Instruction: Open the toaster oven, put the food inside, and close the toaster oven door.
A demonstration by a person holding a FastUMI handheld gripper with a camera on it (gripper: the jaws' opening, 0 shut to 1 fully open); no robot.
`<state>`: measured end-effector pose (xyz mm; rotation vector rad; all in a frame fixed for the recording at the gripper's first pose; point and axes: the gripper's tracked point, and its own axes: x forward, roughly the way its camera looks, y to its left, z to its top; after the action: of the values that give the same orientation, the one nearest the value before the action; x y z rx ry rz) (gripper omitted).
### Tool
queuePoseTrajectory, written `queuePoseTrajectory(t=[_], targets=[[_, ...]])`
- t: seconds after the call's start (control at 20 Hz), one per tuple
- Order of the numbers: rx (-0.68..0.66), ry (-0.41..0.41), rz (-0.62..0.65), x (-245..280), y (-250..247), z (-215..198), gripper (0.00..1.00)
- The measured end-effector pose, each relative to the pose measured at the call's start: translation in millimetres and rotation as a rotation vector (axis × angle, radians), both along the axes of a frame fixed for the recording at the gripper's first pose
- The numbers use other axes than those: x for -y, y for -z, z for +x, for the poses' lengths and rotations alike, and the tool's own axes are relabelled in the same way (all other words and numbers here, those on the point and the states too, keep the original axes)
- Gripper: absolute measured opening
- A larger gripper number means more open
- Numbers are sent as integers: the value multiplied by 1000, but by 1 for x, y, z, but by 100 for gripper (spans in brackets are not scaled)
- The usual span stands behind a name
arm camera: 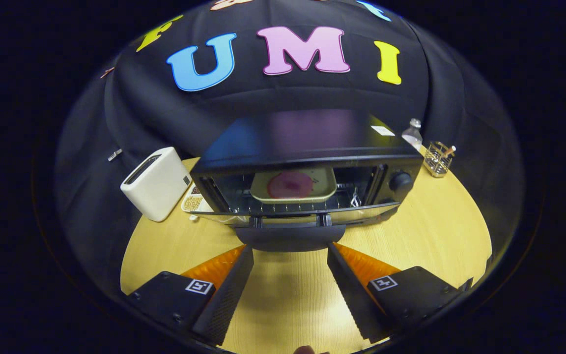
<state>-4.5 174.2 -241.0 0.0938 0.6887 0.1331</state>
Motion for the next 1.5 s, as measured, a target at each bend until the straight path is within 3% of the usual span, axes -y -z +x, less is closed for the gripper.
queuePoseTrajectory(t=[0.3, 0.6, 1.0, 1.35, 1.5], targets=[[167, -19, -30, 1, -77, 10, 99], [272, -27, -52, 22, -110, 11, 100], [397, 7, -50, 70, -179, 12, 99], [534, 28, 32, 113, -253, 0, 99], [575, 31, -28, 143, -268, -1, 99]])
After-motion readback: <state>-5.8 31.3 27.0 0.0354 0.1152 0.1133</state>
